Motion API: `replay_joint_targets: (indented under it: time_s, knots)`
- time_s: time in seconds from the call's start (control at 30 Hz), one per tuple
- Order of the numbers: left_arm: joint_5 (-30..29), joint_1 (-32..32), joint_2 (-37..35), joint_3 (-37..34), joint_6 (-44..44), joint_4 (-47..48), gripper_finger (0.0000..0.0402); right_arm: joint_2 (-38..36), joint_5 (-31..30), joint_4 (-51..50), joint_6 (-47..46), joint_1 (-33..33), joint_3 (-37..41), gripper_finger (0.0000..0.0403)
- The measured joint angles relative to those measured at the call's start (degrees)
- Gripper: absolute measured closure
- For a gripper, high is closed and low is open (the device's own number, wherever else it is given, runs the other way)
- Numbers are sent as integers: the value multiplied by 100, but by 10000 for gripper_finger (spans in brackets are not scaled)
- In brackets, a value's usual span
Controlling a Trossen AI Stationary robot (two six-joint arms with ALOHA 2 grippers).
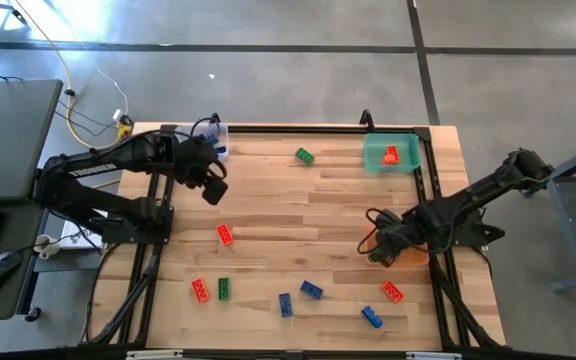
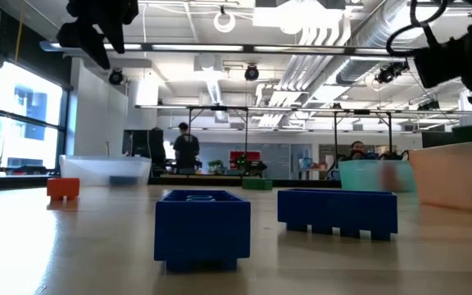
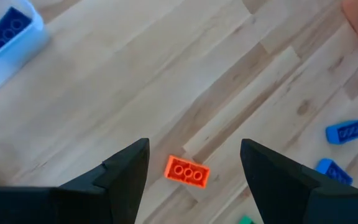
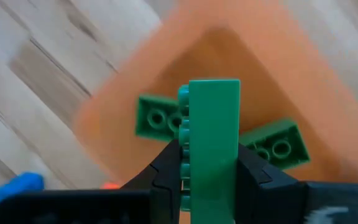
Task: Sort & place blocks by color
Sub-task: Put the green game piece into the orange bin, then put the orange game piece into the green bin
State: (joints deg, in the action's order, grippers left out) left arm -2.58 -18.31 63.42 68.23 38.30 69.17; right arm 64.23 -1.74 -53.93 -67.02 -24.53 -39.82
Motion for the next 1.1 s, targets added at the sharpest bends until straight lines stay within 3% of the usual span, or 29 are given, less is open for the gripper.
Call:
replay_joint_targets:
  time_s: [0.27,0.7,1.1]
  knots:
    - [-313,830,0,0,70,0,161,6,263,-45,179,4,213,331]
    - [-304,2296,2,0,-4,2,161,24,344,-110,300,9,213,242]
    - [-41,3582,2,0,-1561,4,161,24,-243,-177,115,9,-538,211]
